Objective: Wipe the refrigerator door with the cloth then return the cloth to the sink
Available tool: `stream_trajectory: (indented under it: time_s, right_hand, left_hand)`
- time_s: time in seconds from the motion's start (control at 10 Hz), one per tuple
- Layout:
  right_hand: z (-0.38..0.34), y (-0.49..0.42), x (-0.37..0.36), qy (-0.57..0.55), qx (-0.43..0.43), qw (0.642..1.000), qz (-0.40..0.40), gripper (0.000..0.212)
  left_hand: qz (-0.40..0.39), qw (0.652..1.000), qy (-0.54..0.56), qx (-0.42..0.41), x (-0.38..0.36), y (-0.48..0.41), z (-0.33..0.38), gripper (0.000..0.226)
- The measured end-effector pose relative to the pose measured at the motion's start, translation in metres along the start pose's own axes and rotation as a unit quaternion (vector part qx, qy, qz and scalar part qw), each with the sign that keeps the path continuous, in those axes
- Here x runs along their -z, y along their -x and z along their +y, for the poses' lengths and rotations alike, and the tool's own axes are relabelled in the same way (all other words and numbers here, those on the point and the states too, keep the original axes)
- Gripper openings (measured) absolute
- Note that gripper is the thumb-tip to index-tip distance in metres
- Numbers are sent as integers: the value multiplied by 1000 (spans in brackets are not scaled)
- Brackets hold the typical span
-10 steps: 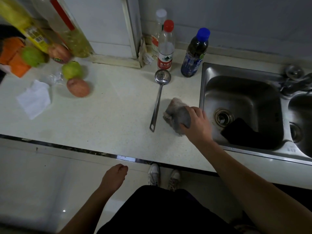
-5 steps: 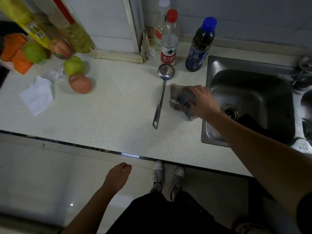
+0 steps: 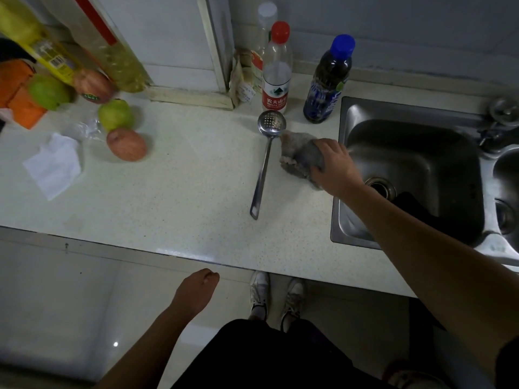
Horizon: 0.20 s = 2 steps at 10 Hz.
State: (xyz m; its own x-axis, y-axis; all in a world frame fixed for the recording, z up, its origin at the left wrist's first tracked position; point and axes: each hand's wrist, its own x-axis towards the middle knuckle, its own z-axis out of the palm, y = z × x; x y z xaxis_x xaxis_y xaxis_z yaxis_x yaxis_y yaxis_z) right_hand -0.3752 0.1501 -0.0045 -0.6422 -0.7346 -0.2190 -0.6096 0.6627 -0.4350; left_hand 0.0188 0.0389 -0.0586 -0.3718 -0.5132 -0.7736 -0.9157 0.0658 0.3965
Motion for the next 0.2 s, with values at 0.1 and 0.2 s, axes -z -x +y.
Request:
stream_trajectory:
  time_s: [0.1, 0.2]
  right_hand:
    - [-6, 6, 11, -22, -27, 999, -2, 63]
    - [-9, 41, 13, -83, -68, 994, 28, 55]
  left_hand:
    - [-13, 1000, 6, 0, -2, -6, -9, 56]
    - [-14, 1000, 13, -9, -7, -9, -17, 58]
